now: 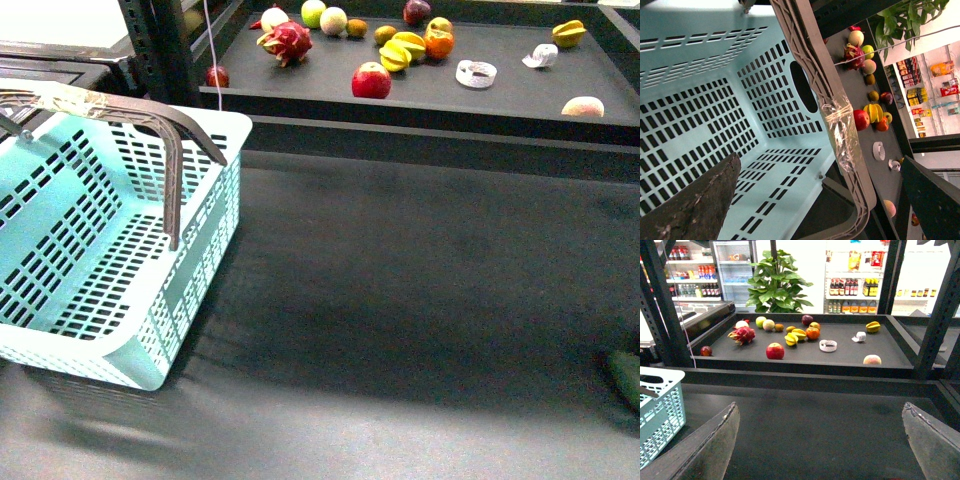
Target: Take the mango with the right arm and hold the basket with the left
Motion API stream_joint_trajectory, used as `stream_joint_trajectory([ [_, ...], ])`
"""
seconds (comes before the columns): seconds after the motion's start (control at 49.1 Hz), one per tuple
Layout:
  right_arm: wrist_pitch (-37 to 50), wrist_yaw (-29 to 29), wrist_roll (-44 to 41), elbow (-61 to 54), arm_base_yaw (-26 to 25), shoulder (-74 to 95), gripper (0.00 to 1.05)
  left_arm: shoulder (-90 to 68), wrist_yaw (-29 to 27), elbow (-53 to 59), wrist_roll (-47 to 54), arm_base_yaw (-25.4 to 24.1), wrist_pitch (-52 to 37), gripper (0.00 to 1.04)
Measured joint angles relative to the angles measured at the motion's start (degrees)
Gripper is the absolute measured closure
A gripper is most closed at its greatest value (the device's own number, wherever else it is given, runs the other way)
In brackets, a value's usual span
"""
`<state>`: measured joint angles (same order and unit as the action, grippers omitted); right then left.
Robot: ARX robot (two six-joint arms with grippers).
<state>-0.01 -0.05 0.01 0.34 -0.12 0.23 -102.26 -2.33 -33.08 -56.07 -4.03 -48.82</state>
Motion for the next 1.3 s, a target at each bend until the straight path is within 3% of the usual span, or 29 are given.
stream_joint_trajectory([
  [0.347, 0.0, 0.0, 0.0, 0.0, 0.0, 0.0, 0.08, -12.7, 0.4, -14.0, -8.6, 3.0, -0.4, 0.08],
  [0.856, 0.0, 0.0, 0.0, 0.0, 0.0, 0.0, 0.08, -24.1, 0.4, -28.5, -8.9, 2.4, 0.5, 0.09],
  [1.305, 0.0, 0.0, 0.0, 0.0, 0.0, 0.0, 0.08, -25.8, 0.7, -28.8, -9.3, 2.8, 0.9, 0.79],
])
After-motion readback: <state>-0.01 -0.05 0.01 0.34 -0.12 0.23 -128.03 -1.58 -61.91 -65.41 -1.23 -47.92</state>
